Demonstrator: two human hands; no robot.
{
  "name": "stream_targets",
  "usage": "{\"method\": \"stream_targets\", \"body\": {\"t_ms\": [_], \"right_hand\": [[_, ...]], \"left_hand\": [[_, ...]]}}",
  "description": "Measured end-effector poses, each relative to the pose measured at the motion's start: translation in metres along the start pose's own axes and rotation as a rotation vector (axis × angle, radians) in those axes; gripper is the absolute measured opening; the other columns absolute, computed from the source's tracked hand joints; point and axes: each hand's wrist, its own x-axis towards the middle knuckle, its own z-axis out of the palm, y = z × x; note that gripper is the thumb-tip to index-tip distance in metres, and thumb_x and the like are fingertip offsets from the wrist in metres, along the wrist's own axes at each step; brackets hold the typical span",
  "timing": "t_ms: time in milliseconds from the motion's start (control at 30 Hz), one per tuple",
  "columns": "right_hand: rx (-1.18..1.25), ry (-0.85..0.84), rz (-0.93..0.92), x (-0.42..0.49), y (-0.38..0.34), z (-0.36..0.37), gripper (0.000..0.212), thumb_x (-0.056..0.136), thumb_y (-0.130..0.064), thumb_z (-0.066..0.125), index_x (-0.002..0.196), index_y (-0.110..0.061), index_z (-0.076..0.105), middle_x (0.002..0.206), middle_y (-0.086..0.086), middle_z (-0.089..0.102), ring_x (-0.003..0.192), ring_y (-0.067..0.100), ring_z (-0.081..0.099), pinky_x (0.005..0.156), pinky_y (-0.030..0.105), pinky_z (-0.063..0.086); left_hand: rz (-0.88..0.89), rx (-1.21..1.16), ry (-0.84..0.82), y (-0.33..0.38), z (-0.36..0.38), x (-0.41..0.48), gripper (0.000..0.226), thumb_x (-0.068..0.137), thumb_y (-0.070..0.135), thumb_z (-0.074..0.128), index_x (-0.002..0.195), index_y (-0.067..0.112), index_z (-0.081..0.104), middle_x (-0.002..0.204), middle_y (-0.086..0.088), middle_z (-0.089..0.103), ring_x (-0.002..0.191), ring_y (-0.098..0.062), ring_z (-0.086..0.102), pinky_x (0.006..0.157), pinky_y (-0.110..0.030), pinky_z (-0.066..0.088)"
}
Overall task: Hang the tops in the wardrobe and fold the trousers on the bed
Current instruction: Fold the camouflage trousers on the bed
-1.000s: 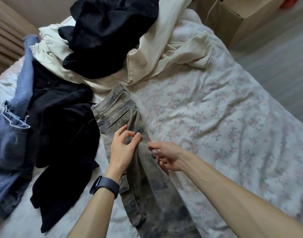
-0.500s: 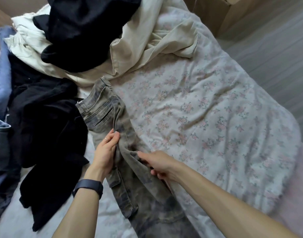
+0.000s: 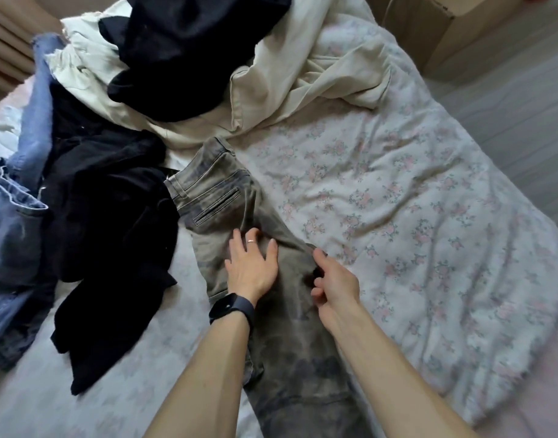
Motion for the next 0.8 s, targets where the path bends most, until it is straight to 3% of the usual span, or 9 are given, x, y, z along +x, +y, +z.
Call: {"method": "stream_targets", "body": {"t_ms": [67, 167, 267, 333, 467, 567, 633, 700, 800], "right_hand": [[-0.103, 0.009, -0.049, 0.003, -0.001, 0.003, 0.018, 0.089, -0.034, 0.076, 0.094, -0.017, 0.072, 0.058, -0.001, 0.058, 0.047, 0.009, 0.048, 0.045, 0.024, 0.041], [-0.517, -0.049, -0.266, 0.011, -0.008, -0.005, 0.028, 0.090, -0.048, 0.071, 0.085, -0.020, 0.075, 0.053, 0.000, 0.068, 0.049, 0.012, 0.063, 0.061, 0.032, 0.055], [-0.895, -0.076, -0.503, 0.018, -0.021, -0.019, 0.038, 0.095, -0.056, 0.057, 0.077, -0.026, 0.073, 0.054, -0.001, 0.069, 0.055, 0.005, 0.068, 0.075, 0.029, 0.053], [-1.098, -0.037, -0.624, 0.029, -0.032, -0.018, 0.047, 0.099, -0.058, 0.046, 0.082, -0.024, 0.074, 0.057, -0.002, 0.070, 0.070, 0.011, 0.071, 0.079, 0.031, 0.052], [-1.372, 0.042, -0.796, 0.053, -0.035, -0.013, 0.056, 0.104, -0.055, 0.033, 0.094, -0.016, 0.072, 0.096, 0.014, 0.074, 0.098, 0.037, 0.066, 0.082, 0.040, 0.048], [-1.242, 0.111, -0.841, 0.043, -0.022, -0.021, 0.044, 0.104, -0.051, 0.036, 0.095, -0.016, 0.061, 0.099, 0.009, 0.065, 0.098, 0.032, 0.060, 0.075, 0.037, 0.039], [-1.117, 0.152, -0.921, 0.031, -0.011, -0.027, 0.034, 0.103, -0.046, 0.042, 0.107, -0.014, 0.053, 0.112, 0.005, 0.056, 0.103, 0.025, 0.052, 0.080, 0.035, 0.035], [-1.157, 0.142, -1.303, 0.015, 0.003, -0.026, 0.034, 0.101, -0.035, 0.048, 0.122, -0.009, 0.055, 0.125, 0.010, 0.055, 0.115, 0.028, 0.050, 0.094, 0.034, 0.036], [-1.506, -0.204, -1.666, 0.014, 0.031, -0.015, 0.048, 0.100, -0.033, 0.047, 0.143, -0.011, 0.053, 0.153, 0.008, 0.046, 0.145, 0.024, 0.036, 0.118, 0.040, 0.028]], "left_hand": [[-0.041, 0.066, 0.020, 0.007, 0.005, 0.002, 0.055, 0.103, 0.051, 0.037, 0.151, 0.026, 0.031, 0.168, -0.012, 0.006, 0.154, -0.028, 0.002, 0.121, -0.056, 0.012], [-0.037, 0.052, 0.069, 0.005, 0.005, 0.000, 0.056, 0.103, 0.052, 0.036, 0.152, 0.026, 0.030, 0.168, -0.011, 0.005, 0.155, -0.027, 0.002, 0.122, -0.056, 0.011], [0.067, 0.059, 0.169, -0.002, 0.016, -0.018, 0.062, 0.101, 0.061, 0.031, 0.156, 0.038, 0.019, 0.169, -0.002, -0.008, 0.155, -0.025, -0.007, 0.122, -0.057, -0.002], [0.102, 0.164, 0.148, -0.008, 0.023, -0.024, 0.068, 0.098, 0.070, 0.026, 0.157, 0.048, 0.002, 0.167, 0.005, -0.020, 0.154, -0.024, -0.018, 0.118, -0.057, -0.012], [0.081, 0.229, 0.055, -0.014, 0.029, -0.010, 0.067, 0.095, 0.074, 0.020, 0.152, 0.055, -0.010, 0.165, 0.004, -0.026, 0.152, -0.024, -0.024, 0.120, -0.060, -0.011], [0.095, 0.185, 0.097, -0.016, 0.031, -0.009, 0.062, 0.099, 0.068, 0.021, 0.153, 0.055, -0.008, 0.167, 0.003, -0.021, 0.153, -0.021, -0.022, 0.120, -0.059, -0.011], [0.157, 0.169, 0.254, -0.021, 0.033, -0.020, 0.058, 0.104, 0.056, 0.024, 0.157, 0.049, 0.001, 0.169, 0.004, -0.012, 0.154, -0.017, -0.016, 0.121, -0.060, -0.009], [0.212, 0.191, 0.404, -0.027, 0.038, -0.034, 0.060, 0.104, 0.046, 0.026, 0.160, 0.038, 0.007, 0.170, 0.004, -0.003, 0.155, -0.014, -0.008, 0.122, -0.058, -0.007], [0.179, 0.234, 0.416, -0.058, 0.056, -0.056, 0.062, 0.103, 0.048, 0.024, 0.161, 0.032, 0.011, 0.169, 0.003, 0.003, 0.156, -0.016, -0.001, 0.123, -0.058, 0.004]]}}
